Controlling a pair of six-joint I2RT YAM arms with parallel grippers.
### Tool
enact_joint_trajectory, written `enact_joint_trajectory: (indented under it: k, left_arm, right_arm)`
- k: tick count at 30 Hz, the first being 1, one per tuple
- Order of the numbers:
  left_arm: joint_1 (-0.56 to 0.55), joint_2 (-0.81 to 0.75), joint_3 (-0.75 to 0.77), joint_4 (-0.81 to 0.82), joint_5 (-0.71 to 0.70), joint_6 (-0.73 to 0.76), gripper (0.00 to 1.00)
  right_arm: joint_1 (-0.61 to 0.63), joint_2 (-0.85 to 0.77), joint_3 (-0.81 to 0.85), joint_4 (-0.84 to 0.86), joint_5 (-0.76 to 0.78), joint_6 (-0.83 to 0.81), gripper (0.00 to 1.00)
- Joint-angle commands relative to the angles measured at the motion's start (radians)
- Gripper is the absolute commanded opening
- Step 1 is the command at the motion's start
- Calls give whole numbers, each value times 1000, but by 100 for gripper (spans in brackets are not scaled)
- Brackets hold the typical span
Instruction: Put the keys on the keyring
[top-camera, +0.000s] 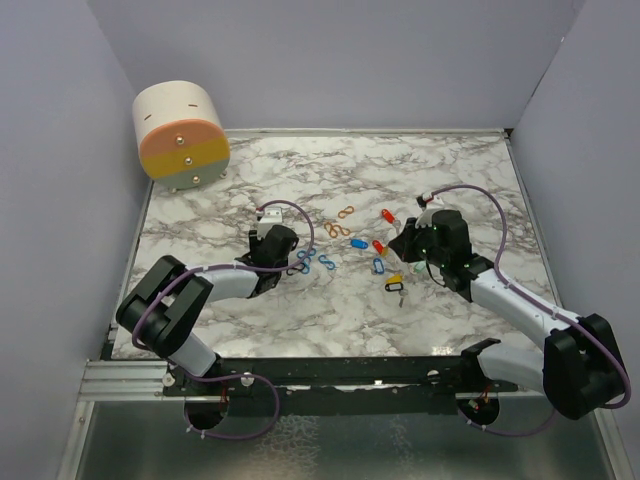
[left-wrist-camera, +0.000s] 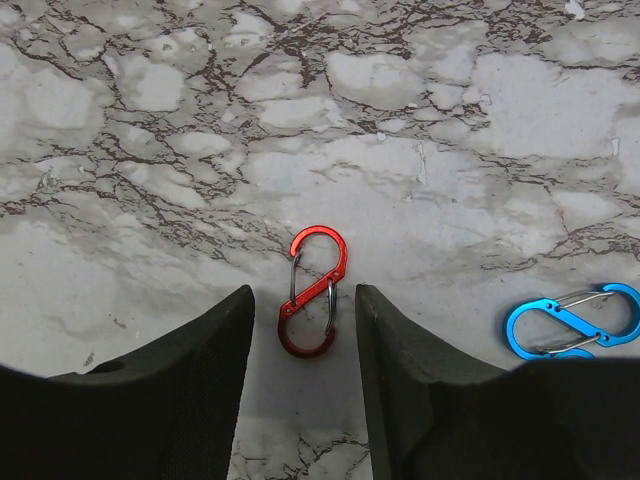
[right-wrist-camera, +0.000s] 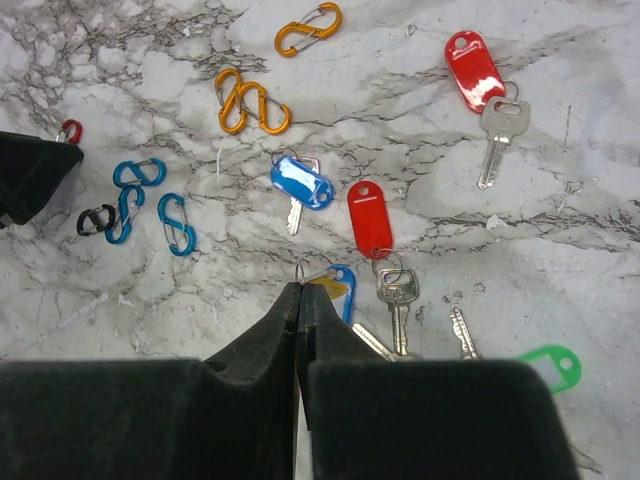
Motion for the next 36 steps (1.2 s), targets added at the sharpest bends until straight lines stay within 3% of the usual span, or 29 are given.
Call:
enact_joint_trajectory:
  k: [1, 9, 15, 26, 28, 32, 33, 36]
  left_arm:
    - [-7, -8, -3, -16, -28, -2, 46]
    - [-8, -9, -7, -11, -13, 4, 26]
    - [-9, -45, -9, -3, 13, 27, 2]
    - [-20, -203, 0, -59, 75, 55, 0]
    - [-20, -219, -1, -82, 53, 47, 9]
    - [-20, -242, -11, -102, -1, 15, 58]
    - [-19, -247, -11, -109, -14, 3, 64]
    - [-17, -258, -10, -121, -37, -25, 68]
  right_arm:
    - [7, -5, 9, 35, 22, -10, 1]
    - [7, -17, 6, 29, 26, -12, 1]
    - [46, -1, 22, 12, 79, -44, 1]
    - [153, 43, 43, 38, 113, -83, 1]
    - [155, 42, 43, 37, 116, -82, 1]
    - [156, 35, 43, 38, 115, -79, 1]
    - [156, 35, 43, 37, 114, -80, 1]
    - [158, 34, 41, 38, 116, -80, 1]
